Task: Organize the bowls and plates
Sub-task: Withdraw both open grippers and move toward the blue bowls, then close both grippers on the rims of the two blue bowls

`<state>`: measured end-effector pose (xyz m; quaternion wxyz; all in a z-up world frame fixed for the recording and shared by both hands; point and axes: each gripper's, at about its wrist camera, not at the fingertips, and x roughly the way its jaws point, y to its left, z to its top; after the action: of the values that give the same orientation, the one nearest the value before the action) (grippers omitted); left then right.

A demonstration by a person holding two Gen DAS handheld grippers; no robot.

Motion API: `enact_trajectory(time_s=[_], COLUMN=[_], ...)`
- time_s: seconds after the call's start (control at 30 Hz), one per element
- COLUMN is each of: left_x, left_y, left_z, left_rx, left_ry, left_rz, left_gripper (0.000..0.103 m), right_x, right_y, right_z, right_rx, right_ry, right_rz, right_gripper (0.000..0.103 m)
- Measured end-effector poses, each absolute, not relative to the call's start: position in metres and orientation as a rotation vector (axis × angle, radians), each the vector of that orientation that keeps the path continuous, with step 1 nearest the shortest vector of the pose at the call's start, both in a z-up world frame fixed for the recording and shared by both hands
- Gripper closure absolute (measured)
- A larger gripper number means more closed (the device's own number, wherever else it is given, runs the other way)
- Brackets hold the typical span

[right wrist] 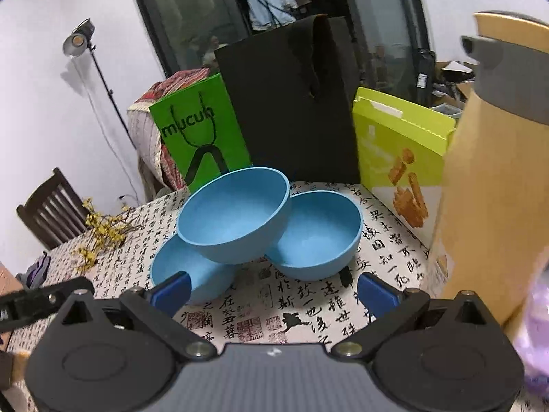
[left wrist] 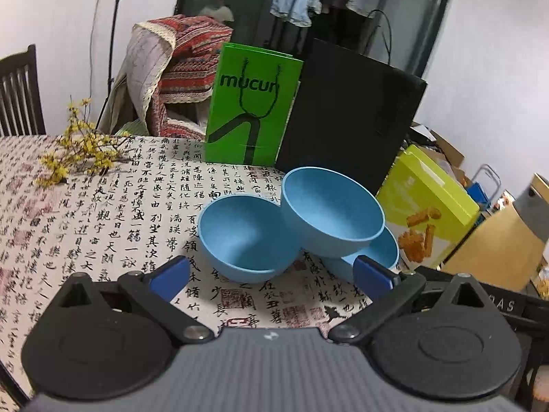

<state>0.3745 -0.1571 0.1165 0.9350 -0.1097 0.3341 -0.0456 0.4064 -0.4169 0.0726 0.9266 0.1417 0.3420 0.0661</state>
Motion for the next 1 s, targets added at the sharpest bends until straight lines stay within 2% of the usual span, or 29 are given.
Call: enact_trajectory(time_s=[0.6, 0.87, 1.0], left_x=[0.432, 0.461, 0.476], left_y=[-0.18, -0.186, -0.187], left_z=[0.105, 0.097, 0.091], left_rx=[-0.24, -0.263, -0.272], left_ry=[0.685, 0.706, 0.721], left_rz=[0.008, 0.013, 0.029], left_gripper=[0.0, 0.0, 0.004], right_x=[0.477, 0.507, 0.52], right_y=[-0.44, -0.438, -0.437], right_z=[0.055, 0.051, 0.048], right_rx=[0.307, 0.314, 0.315], right_ry=[0.751, 0.768, 0.779], right_rz=[0.202, 0.222, 0.223], right_gripper=[0.003, 0.01, 0.015])
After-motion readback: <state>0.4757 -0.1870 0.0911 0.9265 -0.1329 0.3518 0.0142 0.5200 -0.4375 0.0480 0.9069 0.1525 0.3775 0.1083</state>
